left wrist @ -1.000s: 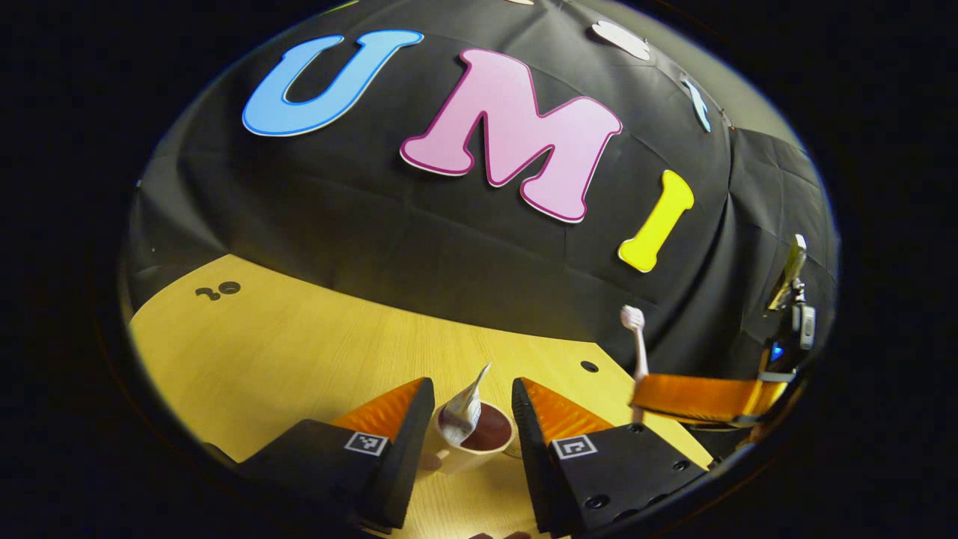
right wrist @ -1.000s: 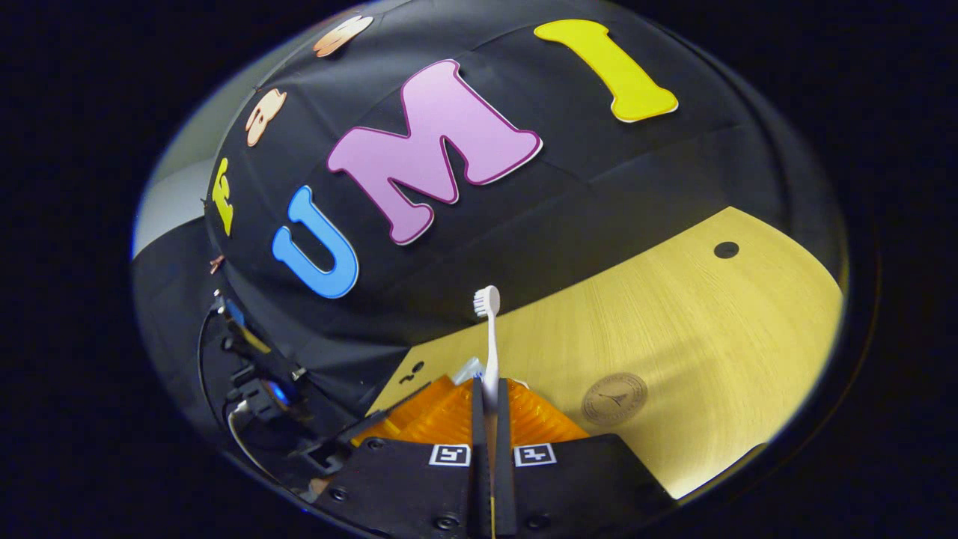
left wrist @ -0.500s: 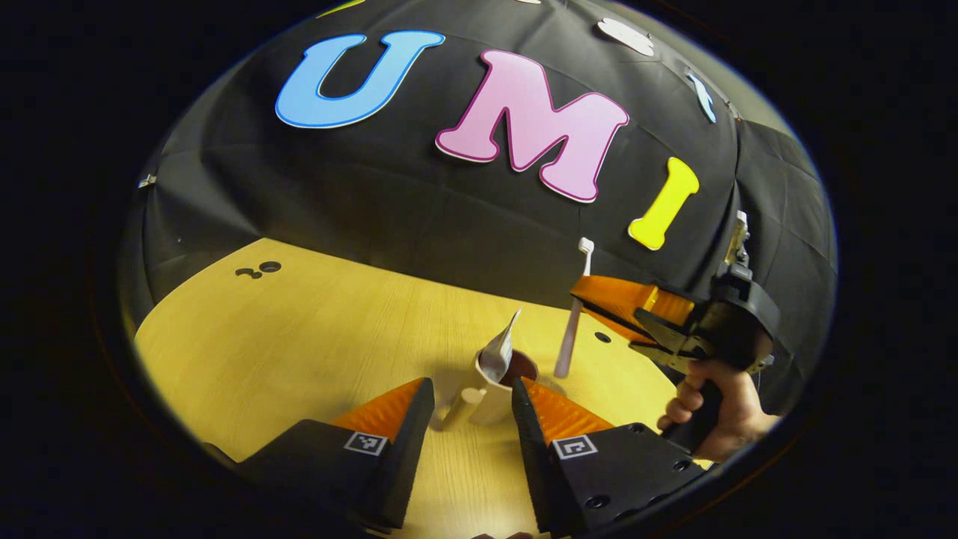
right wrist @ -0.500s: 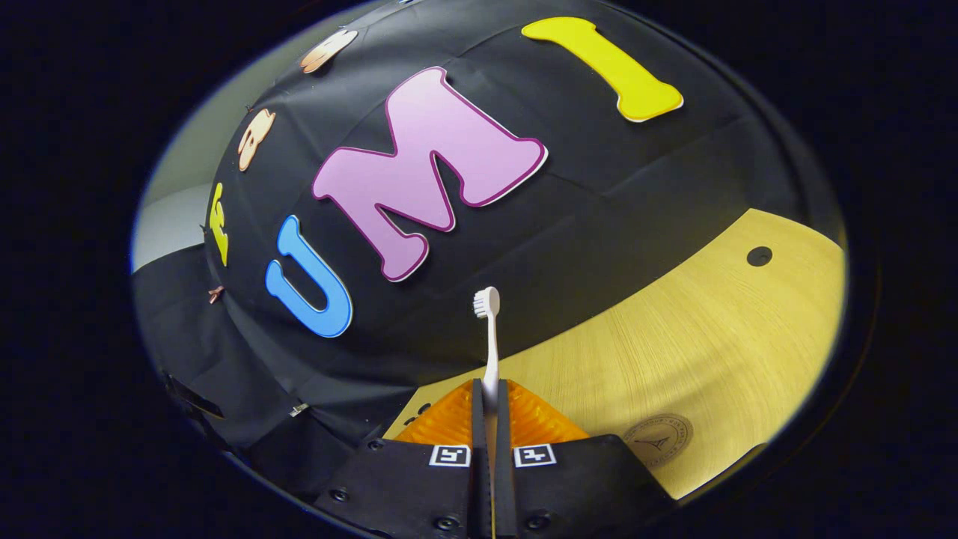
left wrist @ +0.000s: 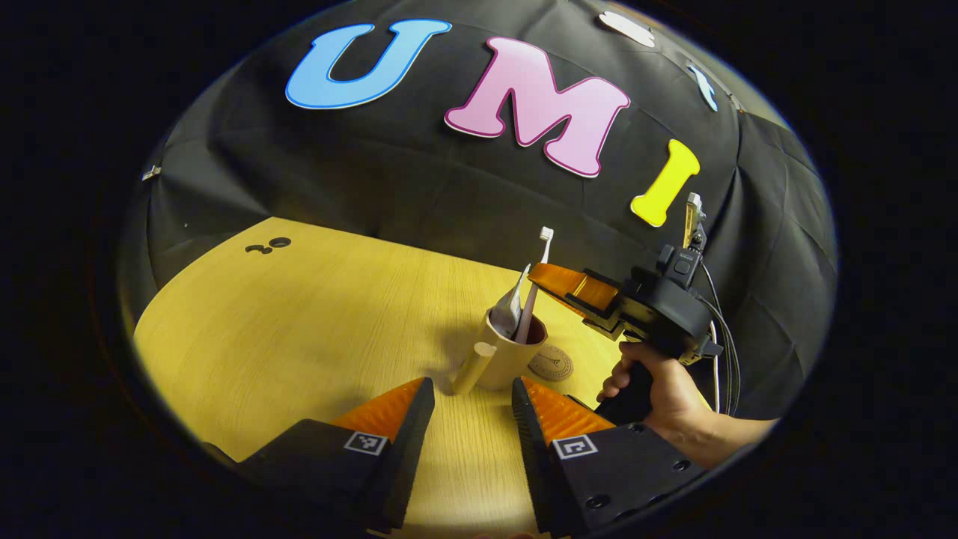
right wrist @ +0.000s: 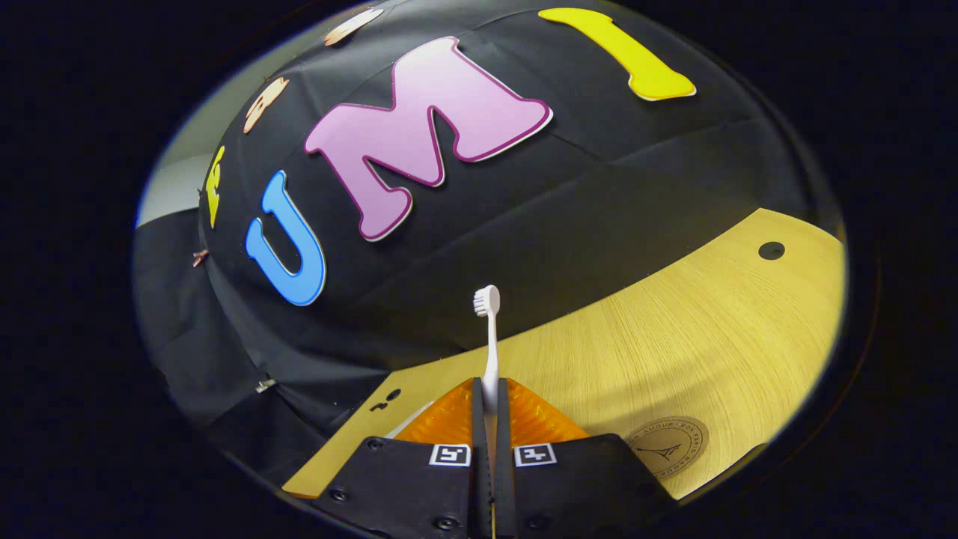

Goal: Put the toothbrush and toothpaste on the desktop into the cup, then pick up the cup and place it on the coaster on the desktop.

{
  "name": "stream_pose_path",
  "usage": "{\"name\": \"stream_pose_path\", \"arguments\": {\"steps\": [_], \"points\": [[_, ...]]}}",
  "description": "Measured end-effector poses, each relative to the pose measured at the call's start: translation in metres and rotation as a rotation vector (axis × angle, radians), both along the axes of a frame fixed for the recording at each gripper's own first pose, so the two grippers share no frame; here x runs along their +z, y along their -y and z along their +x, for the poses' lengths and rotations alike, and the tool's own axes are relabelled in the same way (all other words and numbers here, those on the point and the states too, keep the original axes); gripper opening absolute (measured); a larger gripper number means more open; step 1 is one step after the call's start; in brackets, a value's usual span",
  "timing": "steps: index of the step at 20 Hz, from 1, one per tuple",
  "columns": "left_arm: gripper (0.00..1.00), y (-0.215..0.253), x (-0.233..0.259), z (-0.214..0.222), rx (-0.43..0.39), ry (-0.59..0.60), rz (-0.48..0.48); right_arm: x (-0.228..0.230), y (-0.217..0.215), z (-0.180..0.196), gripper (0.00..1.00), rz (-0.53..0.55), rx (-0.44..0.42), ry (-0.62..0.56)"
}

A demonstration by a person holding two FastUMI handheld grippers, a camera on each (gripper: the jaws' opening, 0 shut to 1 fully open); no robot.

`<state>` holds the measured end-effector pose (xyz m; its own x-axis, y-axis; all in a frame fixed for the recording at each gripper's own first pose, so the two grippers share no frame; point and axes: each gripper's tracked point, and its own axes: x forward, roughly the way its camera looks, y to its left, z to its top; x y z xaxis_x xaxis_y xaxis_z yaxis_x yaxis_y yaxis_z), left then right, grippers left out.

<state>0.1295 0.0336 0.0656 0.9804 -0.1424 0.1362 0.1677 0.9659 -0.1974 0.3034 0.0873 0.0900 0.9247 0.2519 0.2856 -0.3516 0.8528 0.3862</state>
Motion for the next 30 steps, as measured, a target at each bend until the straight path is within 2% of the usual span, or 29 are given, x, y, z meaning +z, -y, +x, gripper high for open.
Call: {"name": "stream_pose_path", "arguments": {"steps": [6, 10, 12, 13, 16, 17, 18, 23, 24, 25, 26, 27, 29, 30], "points": [[0.65, 0.002, 0.004, 0.009, -0.01, -0.007, 0.025, -0.007, 0.002, -0.019, 0.1, -0.075, -0.019, 0.0], [0.65, 0.009, 0.003, 0.02, -0.013, -0.023, 0.054, -0.028, 0.004, -0.032, 0.1, -0.118, 0.001, -0.055], [0.65, 0.011, 0.002, 0.026, -0.014, -0.037, 0.079, -0.039, 0.003, -0.041, 0.13, -0.13, 0.021, -0.094], [0.65, 0.011, -0.001, 0.03, -0.014, -0.056, 0.095, -0.044, 0.002, -0.046, 0.24, -0.129, 0.038, -0.114], [0.66, 0.012, -0.008, 0.04, -0.029, -0.116, 0.143, -0.053, 0.005, -0.07, 0.36, -0.091, 0.08, -0.174], [0.66, 0.012, -0.008, 0.044, -0.037, -0.138, 0.155, -0.055, 0.007, -0.081, 0.58, -0.082, 0.091, -0.19], [0.65, 0.012, -0.009, 0.046, -0.043, -0.168, 0.168, -0.06, 0.01, -0.091, 0.43, -0.085, 0.098, -0.208], [0.65, 0.012, -0.008, 0.058, -0.083, -0.298, 0.27, -0.095, 0.034, -0.148, 0.51, -0.121, 0.126, -0.309], [0.75, 0.009, -0.011, 0.062, -0.082, -0.341, 0.305, -0.101, 0.042, -0.158, 0.52, -0.119, 0.127, -0.326], [0.65, 0.009, -0.013, 0.066, -0.087, -0.376, 0.337, -0.106, 0.049, -0.168, 0.54, -0.106, 0.129, -0.344], [0.66, 0.007, -0.014, 0.071, -0.086, -0.408, 0.361, -0.109, 0.055, -0.178, 0.38, -0.093, 0.133, -0.357], [0.65, 0.009, -0.012, 0.075, -0.097, -0.436, 0.376, -0.114, 0.06, -0.187, 0.55, -0.083, 0.131, -0.367], [0.63, 0.01, -0.013, 0.082, -0.117, -0.484, 0.395, -0.124, 0.073, -0.204, 0.57, -0.083, 0.123, -0.387], [0.6, 0.011, -0.013, 0.086, -0.126, -0.511, 0.4, -0.129, 0.08, -0.212, 0.4, -0.084, 0.119, -0.396]]}}
